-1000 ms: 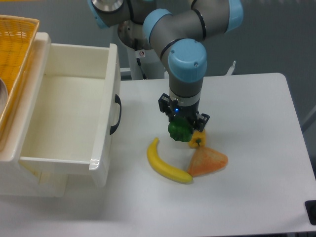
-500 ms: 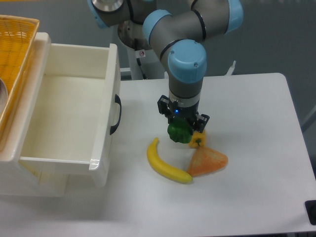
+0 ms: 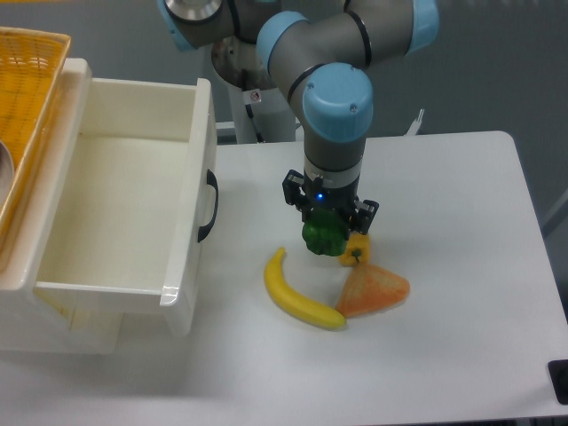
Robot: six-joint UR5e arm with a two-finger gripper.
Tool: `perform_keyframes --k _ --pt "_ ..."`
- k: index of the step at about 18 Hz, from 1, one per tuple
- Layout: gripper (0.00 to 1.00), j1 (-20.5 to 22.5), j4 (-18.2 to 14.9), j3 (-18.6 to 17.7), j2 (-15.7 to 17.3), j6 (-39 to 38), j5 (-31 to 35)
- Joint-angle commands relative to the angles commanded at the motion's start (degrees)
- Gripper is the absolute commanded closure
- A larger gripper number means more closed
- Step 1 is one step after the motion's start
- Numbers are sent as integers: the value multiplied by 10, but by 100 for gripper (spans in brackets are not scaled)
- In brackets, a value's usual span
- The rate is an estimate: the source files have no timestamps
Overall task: Place the green pepper in the upper white drawer
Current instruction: 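Close the gripper around the green bell pepper on the table, then lift the green pepper up and carry it toward the open white drawer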
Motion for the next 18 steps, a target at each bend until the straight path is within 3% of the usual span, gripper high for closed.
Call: perform_keyframes --k 3,6,9,12,18 --pt "41 2 -39 3 14 0 -2" --pt "41 4 -89 4 48 -4 -14" --pt "41 4 -105 4 81 -42 -42" --pt "41 3 -141 4 112 -52 -49" --pt "41 2 -155 4 142 -87 -99"
